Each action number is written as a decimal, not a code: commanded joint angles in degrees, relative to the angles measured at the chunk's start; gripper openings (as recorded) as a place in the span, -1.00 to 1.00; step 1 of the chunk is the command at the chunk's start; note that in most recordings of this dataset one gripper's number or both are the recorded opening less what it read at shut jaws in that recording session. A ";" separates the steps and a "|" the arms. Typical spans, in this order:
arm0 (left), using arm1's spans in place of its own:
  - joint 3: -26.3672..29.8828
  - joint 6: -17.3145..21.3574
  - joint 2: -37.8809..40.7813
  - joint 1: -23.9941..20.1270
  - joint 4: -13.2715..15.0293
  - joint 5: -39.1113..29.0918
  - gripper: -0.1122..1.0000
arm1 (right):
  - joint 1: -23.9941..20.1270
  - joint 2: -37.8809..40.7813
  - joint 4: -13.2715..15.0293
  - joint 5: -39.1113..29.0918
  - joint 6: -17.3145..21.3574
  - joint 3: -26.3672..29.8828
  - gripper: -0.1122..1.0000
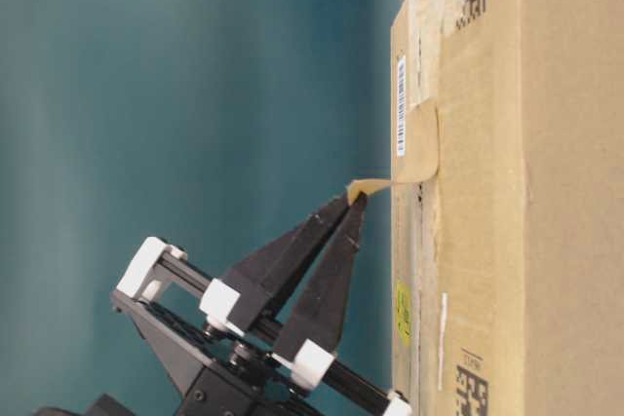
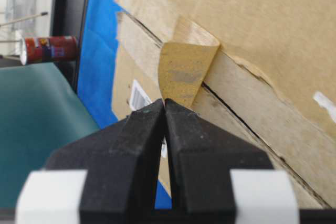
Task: Apply tape along the seams of the closed cardboard box to seal it securely.
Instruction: 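Lift the tape piece with the left gripper and carry it to the box seam, then bring the right gripper in and press the tape onto the seam, then hold the tape down with the right gripper and release the left gripper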
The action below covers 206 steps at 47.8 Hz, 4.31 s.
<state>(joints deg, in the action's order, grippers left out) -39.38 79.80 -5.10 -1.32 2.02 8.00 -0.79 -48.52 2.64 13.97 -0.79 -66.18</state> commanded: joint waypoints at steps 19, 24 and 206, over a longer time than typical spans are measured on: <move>0.44 3.87 -1.41 -0.35 0.00 -3.43 -0.79 | 0.00 6.77 -0.18 4.92 0.88 3.25 -0.80; 0.44 4.22 -1.49 -0.35 -0.09 -4.48 -0.79 | 0.09 9.32 -0.26 4.92 0.88 4.57 -0.80; 6.77 9.58 -0.18 -3.52 -0.44 -29.18 0.29 | 3.78 49.48 -5.10 13.71 4.39 20.21 -0.15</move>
<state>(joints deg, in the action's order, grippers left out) -32.87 89.56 -4.22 -4.39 1.67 -20.13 3.16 2.02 -2.55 27.69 3.69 -46.23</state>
